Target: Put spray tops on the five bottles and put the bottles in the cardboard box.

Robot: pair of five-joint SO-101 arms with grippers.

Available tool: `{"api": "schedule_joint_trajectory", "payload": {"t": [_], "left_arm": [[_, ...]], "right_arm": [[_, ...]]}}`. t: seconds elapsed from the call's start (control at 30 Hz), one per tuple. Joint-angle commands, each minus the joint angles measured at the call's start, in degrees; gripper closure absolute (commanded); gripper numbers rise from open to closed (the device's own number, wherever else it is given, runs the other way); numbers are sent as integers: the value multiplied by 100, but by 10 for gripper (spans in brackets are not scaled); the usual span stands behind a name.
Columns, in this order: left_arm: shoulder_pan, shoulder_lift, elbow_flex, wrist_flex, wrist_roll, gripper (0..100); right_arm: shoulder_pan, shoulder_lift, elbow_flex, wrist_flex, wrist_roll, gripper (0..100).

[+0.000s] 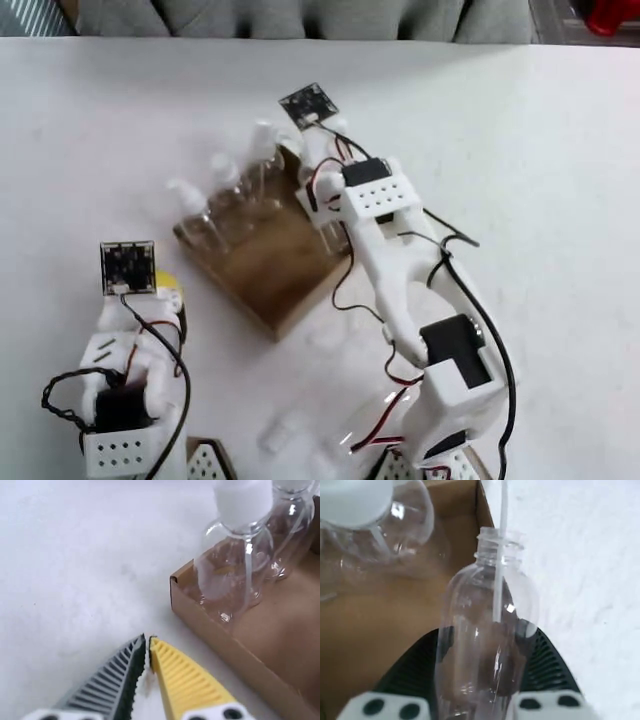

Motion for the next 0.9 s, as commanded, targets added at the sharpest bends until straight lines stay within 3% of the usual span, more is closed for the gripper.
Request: {"api": "schedule_joint_trajectory", "payload": {"t": [0.0, 0.47, 0.87], "left_arm": [[-66, -40, -18, -185, -53, 976], [-66, -40, -18, -185, -53, 976], [-66, -40, -18, -185, -53, 976]], "right_arm": [[154, -488, -246, 365, 18, 983], [312, -1895, -246, 1464, 18, 983], [1754, -2607, -185, 2949, 176, 983]]}}
